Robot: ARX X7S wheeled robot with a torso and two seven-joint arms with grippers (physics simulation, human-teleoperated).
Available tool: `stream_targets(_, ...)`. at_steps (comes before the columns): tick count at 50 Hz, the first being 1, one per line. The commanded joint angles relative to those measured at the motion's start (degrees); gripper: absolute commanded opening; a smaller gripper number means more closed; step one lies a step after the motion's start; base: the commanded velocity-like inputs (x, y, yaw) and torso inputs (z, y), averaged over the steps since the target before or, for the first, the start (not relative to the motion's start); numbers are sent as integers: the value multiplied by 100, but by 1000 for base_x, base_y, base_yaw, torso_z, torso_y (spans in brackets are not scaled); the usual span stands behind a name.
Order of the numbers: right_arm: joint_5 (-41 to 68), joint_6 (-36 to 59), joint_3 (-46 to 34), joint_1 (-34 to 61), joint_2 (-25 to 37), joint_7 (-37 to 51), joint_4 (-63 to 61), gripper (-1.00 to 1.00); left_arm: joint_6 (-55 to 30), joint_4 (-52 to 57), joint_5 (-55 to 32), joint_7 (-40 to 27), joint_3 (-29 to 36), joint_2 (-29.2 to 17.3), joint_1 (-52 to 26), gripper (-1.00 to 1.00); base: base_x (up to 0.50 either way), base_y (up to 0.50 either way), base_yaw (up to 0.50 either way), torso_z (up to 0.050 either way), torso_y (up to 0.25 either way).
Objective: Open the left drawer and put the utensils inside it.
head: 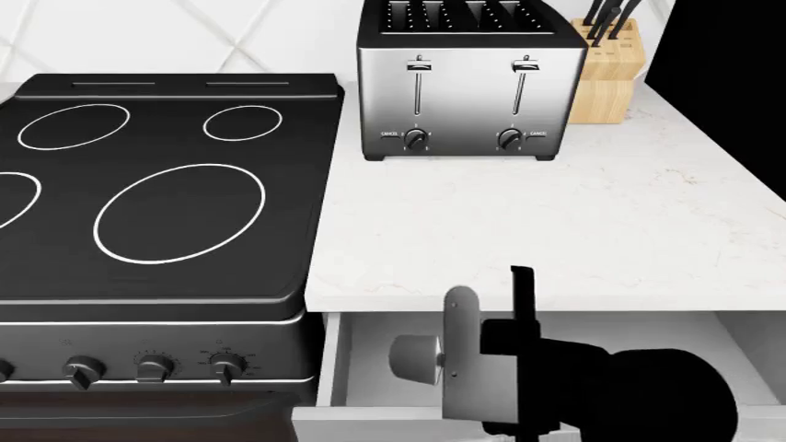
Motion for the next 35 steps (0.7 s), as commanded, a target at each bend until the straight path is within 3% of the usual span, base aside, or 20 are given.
stream_targets(1, -31, -100, -20, 34, 4, 97, 59, 100, -1, -9, -5, 0, 2, -2, -6, 100, 0, 0, 0, 0, 0)
stream_targets(35, -85, 377, 263, 389, -46, -215, -672, 100, 45, 28, 2, -14, -14, -2, 26, 100, 0, 0, 0, 0, 0)
